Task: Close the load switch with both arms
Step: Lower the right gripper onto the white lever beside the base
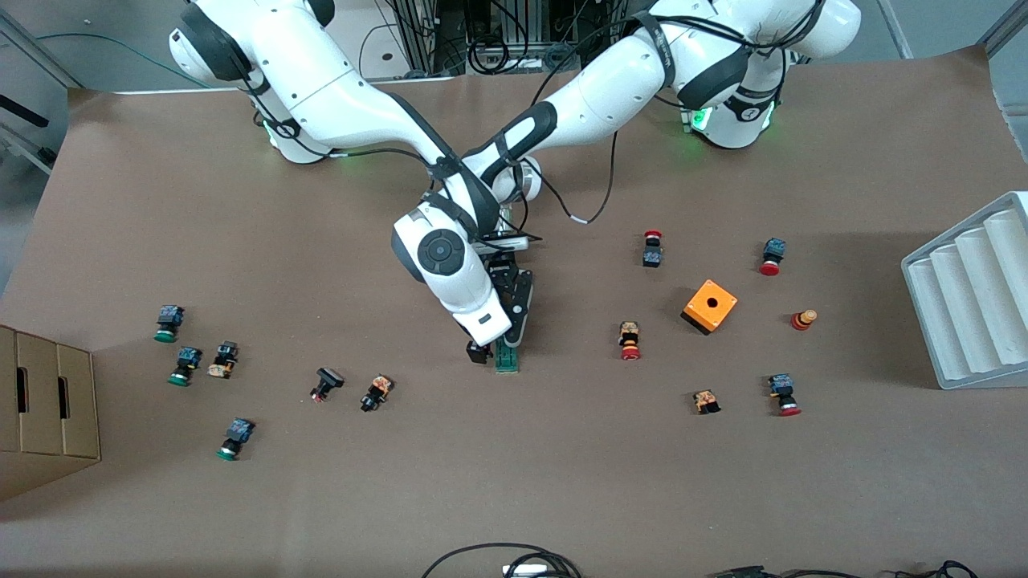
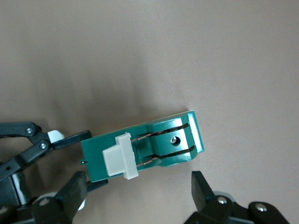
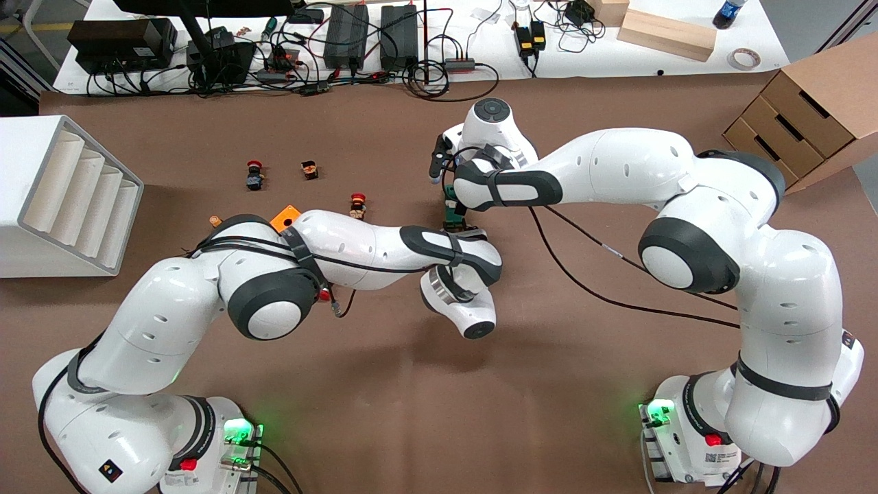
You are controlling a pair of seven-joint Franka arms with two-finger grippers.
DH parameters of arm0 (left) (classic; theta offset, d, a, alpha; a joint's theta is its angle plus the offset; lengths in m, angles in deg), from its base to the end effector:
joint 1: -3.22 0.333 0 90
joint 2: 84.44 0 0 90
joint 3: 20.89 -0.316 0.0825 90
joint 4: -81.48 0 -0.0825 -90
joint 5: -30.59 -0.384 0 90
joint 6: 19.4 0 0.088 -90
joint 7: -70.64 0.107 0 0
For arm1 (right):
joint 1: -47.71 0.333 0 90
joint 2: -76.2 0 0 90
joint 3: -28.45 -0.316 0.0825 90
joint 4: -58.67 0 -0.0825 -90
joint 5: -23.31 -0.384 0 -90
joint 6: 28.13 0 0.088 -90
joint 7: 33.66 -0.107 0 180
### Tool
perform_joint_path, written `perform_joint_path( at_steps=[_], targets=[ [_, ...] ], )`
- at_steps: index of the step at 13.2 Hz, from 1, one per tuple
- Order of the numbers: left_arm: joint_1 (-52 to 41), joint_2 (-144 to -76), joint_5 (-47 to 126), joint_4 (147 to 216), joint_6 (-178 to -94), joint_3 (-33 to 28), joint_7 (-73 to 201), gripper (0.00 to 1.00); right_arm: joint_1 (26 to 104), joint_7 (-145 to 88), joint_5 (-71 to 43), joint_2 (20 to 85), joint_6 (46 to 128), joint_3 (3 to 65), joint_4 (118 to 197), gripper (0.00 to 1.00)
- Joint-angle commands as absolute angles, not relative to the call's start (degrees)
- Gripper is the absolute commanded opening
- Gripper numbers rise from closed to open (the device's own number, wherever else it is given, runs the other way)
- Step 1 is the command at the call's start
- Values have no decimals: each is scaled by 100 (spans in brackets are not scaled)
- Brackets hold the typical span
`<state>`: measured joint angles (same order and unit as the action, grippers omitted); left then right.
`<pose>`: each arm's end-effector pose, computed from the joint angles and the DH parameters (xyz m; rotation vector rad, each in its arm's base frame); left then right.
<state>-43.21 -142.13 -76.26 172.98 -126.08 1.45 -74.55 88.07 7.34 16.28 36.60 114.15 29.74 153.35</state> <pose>0.3356 -0.5757 0.0706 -2.5832 -0.2426 -1.7385 0.5422 0.4421 0.2212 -2.4318 -1.8715 -0.2170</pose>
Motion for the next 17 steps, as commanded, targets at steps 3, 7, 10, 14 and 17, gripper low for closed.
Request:
perform_joint_path(
  at_steps=[3,7,10,14,17],
  targets=[
    [-4398,-14315,-7690,17183,-12609,100,-7579,40,8990,685,1444,3498,11663,3143,15236,100],
    [-4398,-14315,-7690,17183,-12601,100,-7579,40,9113,659,1295,3480,11680,3214,15236,100],
    [-4398,-14315,-7690,17183,-12601,100,-7579,40,9227,659,1277,3463,11733,3354,15236,100],
    [-4398,-14315,-7681,17192,-12601,100,-7579,40,9280,659,1277,3401,11839,3399,15236,100],
    [-4389,-14315,-7681,17183,-12592,100,-7579,40,9280,659,1277,3401,11847,3399,15236,100]
  ],
)
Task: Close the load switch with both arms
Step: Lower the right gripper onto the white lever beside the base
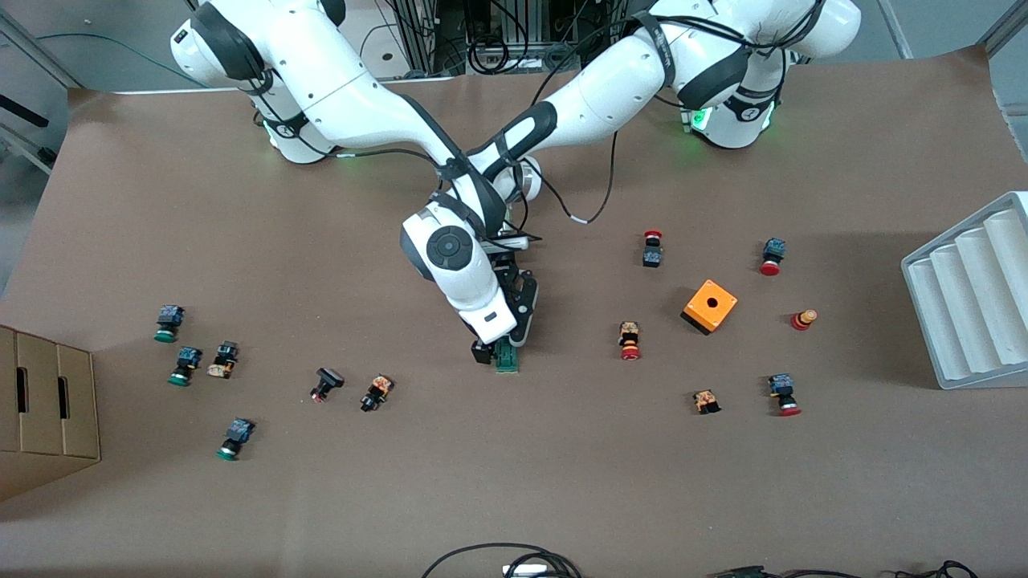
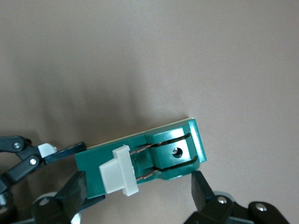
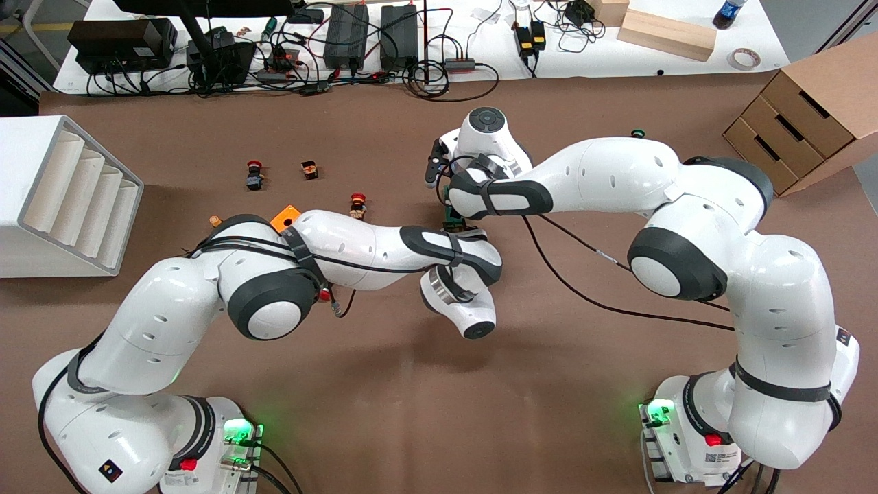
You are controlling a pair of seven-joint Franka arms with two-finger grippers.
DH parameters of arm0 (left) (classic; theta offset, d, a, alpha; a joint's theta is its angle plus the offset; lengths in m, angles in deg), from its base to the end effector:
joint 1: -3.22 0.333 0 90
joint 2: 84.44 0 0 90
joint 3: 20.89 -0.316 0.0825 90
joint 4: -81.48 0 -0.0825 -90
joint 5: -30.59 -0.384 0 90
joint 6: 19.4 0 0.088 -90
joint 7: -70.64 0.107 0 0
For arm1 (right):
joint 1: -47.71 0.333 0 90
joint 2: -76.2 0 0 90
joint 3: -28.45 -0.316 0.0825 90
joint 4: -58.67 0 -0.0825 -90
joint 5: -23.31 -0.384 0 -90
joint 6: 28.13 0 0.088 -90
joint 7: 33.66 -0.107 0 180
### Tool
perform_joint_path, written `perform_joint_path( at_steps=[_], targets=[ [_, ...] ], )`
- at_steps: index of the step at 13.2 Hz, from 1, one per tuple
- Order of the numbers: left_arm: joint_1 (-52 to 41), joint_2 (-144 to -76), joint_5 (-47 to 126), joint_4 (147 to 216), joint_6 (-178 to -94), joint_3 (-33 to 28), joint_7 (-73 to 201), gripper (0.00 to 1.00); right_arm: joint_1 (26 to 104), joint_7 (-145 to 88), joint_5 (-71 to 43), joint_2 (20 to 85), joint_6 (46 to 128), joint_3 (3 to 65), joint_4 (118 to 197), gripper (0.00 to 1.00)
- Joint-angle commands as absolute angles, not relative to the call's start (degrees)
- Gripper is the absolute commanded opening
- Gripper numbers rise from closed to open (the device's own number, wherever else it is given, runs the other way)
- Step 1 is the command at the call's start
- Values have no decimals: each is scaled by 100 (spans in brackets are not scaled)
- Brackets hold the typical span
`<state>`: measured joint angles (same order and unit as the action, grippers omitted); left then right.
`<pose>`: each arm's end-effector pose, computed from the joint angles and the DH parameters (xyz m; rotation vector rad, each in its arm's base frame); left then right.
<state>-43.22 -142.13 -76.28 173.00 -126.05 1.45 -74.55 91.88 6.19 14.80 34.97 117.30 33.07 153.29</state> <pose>0.3355 -0.5757 0.0705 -2.5827 -0.2418 -1.7390 0.5375 0.4512 0.2087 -2.4626 -1.8625 -0.2648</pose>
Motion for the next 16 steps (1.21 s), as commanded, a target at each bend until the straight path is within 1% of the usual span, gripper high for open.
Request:
perform_joint_path(
  at_steps=[1,4,5,6,9,11,13,16],
  targets=[
    [-4397,-14315,-7690,17192,-12583,100,-7588,40,9280,659,1277,3401,11847,3399,15236,100],
    [-4398,-14315,-7681,17192,-12583,100,-7579,39,9280,659,1277,3401,11900,3399,15236,100],
    [-4398,-14315,-7681,17192,-12583,100,-7579,39,9280,659,1277,3401,11909,3399,15236,98],
    [-4398,-14315,-7690,17183,-12583,100,-7579,39,9280,659,1277,3401,11909,3399,15236,94],
    [-4389,-14315,-7681,17183,-12583,100,-7579,39,9306,659,1285,3401,11952,3399,15227,93],
    [-4389,-14315,-7681,17183,-12583,100,-7579,38,9315,668,1285,3401,12040,3399,15227,86],
    [-4389,-14315,-7681,17183,-12583,100,-7579,38,9324,668,1285,3401,12041,3407,15227,86],
    [-4389,-14315,-7681,17183,-12583,100,-7579,38,9324,668,1285,3401,12058,3407,15227,83]
  ],
)
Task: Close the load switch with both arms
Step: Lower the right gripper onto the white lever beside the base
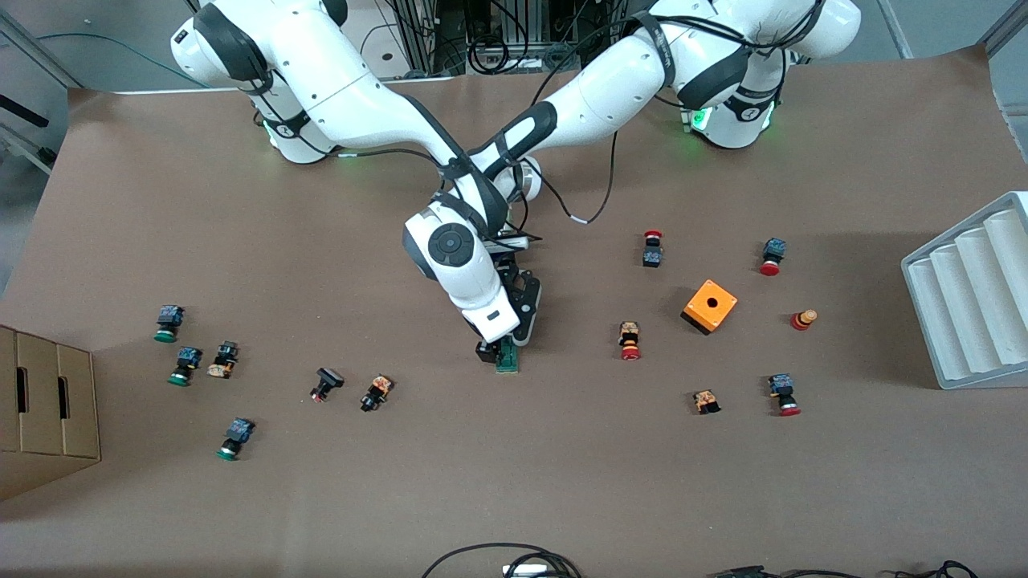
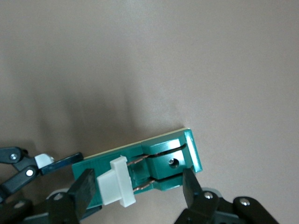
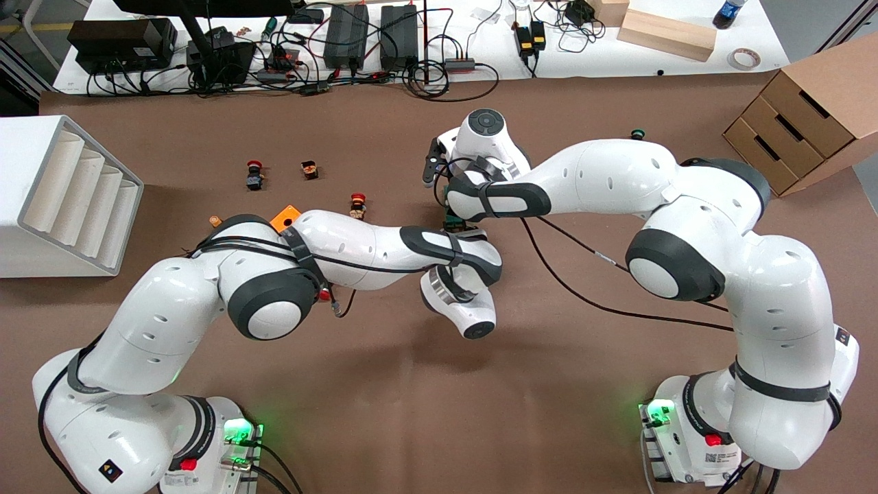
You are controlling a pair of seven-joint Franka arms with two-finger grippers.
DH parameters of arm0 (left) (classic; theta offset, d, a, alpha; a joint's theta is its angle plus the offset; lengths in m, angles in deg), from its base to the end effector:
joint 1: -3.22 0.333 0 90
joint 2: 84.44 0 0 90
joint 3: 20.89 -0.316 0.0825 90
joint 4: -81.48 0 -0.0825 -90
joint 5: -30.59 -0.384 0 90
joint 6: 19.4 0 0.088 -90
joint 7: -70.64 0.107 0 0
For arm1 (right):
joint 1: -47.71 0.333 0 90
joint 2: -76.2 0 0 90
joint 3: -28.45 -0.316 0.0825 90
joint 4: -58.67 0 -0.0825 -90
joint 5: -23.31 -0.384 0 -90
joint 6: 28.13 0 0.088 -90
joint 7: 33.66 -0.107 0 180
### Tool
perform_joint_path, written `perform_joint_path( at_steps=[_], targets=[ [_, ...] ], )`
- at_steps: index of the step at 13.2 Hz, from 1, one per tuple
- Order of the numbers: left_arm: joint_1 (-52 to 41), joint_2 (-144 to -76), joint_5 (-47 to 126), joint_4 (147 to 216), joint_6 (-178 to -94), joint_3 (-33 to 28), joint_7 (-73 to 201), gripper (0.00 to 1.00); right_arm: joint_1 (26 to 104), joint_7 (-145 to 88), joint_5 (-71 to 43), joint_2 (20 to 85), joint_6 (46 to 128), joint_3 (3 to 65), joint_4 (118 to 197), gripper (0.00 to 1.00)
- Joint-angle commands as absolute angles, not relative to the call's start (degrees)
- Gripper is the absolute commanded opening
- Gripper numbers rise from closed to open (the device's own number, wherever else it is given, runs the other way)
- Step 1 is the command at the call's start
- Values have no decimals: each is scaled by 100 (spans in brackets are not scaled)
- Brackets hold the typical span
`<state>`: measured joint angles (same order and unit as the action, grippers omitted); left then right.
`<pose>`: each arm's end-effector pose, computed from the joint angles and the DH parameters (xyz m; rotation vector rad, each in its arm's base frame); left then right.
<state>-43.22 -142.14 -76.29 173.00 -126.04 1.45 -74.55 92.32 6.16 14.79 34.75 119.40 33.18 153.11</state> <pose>0.3355 -0.5756 0.0704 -2.5825 -0.2416 -1.7391 0.5379 0.4564 0.2113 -2.4557 -1.8669 -0.3205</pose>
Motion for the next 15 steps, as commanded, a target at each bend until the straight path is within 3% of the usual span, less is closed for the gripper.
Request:
perform_joint_path(
  at_steps=[1,3,15],
  targets=[
    [-4389,-14315,-7681,17183,-12583,100,-7579,38,9324,668,1285,3401,12093,3407,15227,82],
    [-4398,-14315,-7681,17183,-12583,100,-7579,38,9324,668,1285,3410,12093,3407,15227,77],
    [-4389,-14315,-7681,17183,-12583,100,-7579,37,9324,738,1294,3454,12085,3442,15218,72]
  ],
)
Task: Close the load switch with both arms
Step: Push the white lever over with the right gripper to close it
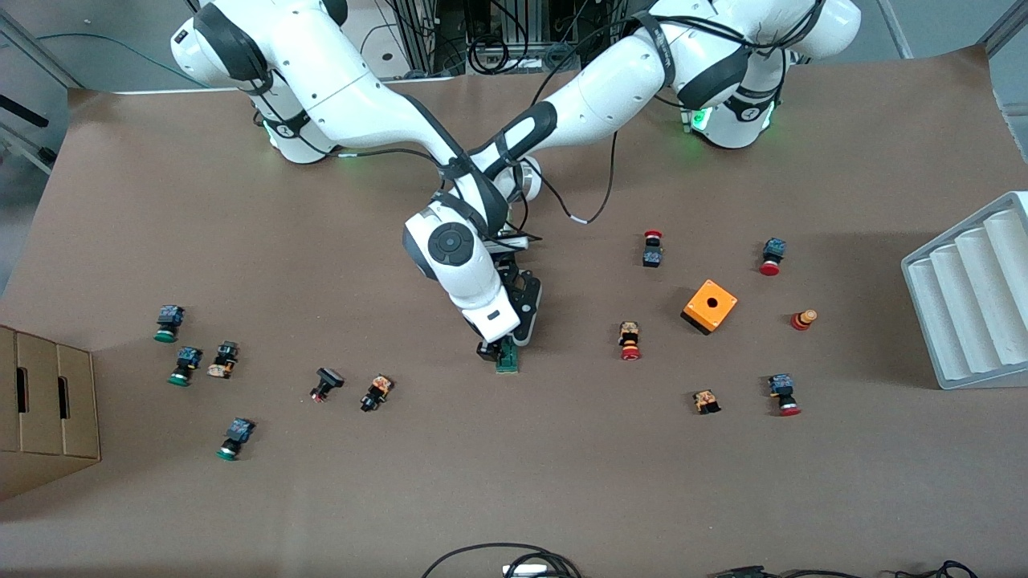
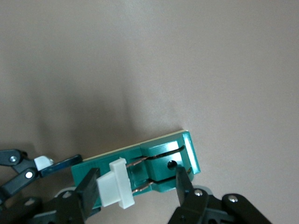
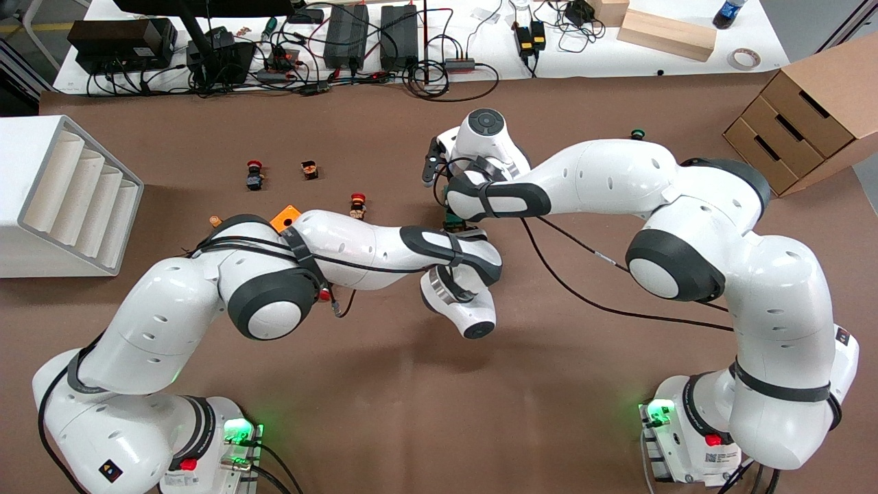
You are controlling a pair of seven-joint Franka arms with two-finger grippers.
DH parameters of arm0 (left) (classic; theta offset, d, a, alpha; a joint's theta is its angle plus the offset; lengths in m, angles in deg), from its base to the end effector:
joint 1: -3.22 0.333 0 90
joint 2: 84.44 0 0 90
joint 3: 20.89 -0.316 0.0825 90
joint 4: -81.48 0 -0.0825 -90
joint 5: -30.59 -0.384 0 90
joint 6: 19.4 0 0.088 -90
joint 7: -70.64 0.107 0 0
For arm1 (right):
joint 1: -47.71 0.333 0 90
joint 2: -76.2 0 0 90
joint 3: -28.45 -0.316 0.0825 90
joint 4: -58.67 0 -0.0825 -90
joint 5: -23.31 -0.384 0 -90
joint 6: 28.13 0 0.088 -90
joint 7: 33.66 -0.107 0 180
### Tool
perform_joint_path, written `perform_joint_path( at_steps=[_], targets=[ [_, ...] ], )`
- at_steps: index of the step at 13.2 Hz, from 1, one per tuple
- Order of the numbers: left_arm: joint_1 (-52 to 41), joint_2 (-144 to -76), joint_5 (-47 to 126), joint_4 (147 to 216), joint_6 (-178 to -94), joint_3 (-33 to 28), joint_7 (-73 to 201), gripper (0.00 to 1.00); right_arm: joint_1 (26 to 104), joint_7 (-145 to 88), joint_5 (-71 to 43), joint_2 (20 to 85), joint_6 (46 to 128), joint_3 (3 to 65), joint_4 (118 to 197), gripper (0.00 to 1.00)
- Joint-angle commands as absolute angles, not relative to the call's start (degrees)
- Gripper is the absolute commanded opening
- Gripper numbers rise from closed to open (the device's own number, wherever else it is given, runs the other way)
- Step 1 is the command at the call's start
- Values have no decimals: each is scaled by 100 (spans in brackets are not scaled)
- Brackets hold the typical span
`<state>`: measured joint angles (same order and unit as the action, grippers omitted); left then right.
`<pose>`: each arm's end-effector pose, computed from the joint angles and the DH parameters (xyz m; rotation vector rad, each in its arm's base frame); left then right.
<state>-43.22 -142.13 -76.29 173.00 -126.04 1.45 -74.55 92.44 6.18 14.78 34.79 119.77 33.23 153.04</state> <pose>0.3355 -0.5756 0.0706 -2.5825 -0.2417 -1.7393 0.5381 0.4578 0.2130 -2.4534 -1.8684 -0.3335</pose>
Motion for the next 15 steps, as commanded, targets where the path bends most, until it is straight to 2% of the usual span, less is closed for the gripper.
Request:
perform_joint_path(
  at_steps=[1,15],
  targets=[
    [-4397,-14315,-7681,17183,-12583,100,-7579,37,9315,764,1303,3454,12085,3451,15218,72],
    [-4398,-14315,-7681,17183,-12583,100,-7579,37,9315,773,1329,3498,12049,3522,15183,71]
  ],
)
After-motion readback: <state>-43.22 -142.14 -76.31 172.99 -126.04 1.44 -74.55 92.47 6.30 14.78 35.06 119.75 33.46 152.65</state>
